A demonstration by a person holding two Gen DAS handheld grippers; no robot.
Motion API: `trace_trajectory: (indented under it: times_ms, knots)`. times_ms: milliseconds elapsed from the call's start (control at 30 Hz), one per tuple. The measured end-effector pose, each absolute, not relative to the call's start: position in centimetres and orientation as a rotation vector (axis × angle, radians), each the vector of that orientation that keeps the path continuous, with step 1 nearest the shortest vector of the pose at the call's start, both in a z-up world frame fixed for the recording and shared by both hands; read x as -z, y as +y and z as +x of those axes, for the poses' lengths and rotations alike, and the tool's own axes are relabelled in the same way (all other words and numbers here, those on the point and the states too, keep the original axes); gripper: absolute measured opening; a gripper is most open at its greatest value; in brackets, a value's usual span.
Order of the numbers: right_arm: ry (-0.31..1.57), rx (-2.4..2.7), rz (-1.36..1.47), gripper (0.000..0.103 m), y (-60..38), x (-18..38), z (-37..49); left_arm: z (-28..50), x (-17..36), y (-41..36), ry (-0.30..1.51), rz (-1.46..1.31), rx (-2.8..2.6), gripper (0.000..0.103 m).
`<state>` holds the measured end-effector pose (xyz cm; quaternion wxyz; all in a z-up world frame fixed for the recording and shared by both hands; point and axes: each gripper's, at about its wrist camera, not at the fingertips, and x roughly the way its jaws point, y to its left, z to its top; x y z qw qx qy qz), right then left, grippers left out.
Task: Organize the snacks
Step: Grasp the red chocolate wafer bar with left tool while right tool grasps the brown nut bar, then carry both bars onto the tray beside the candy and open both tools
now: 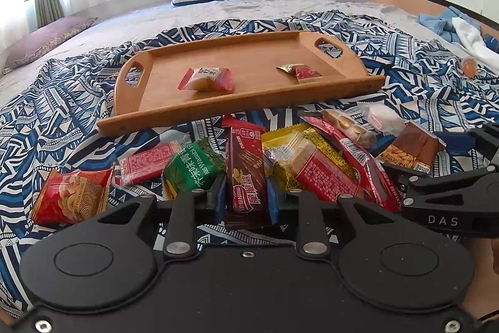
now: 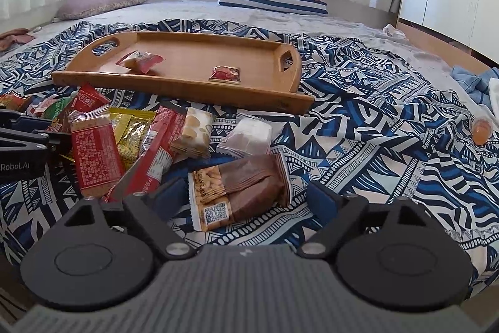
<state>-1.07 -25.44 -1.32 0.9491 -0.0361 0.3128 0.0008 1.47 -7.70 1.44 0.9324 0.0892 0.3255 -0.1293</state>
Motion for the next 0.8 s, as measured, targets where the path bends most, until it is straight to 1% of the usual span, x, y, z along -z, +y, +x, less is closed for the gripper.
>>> trace_trajectory:
  times_ms: [133,167,200,367,467,600,800]
  knots:
    - [0.637,-0.010,-0.095,0.077,-24.8,1.0,-1.3,1.4,-2.1,-7.2,0.663,0.162,0.266,0.025]
    - [0.637,-0.005,-0.104,0.069,-24.6,0.9,-1.3,1.5,-2.2,-7.1,0.673,0.147,0.270,0.025]
    - [0.637,-0.001,-0.111,0.067,-24.4,0.8,-1.3,1.7,-2.3,-6.8,0.686,0.128,0.275,0.025]
    - [0.629,0.009,-0.119,0.063,-24.1,0.4,-1.6,2.0,-2.9,-6.1,0.686,0.107,0.265,0.025]
    - [0.625,0.032,-0.131,0.056,-24.0,-0.1,-1.7,2.1,-3.5,-5.5,0.684,0.089,0.269,0.025]
    - [0.617,0.050,-0.124,0.055,-24.3,-0.9,-1.7,2.3,-4.1,-4.9,0.677,0.080,0.259,0.025]
    - [0.593,0.066,-0.119,0.054,-24.6,-2.4,-1.7,3.0,-5.2,-3.8,0.670,0.056,0.256,0.025]
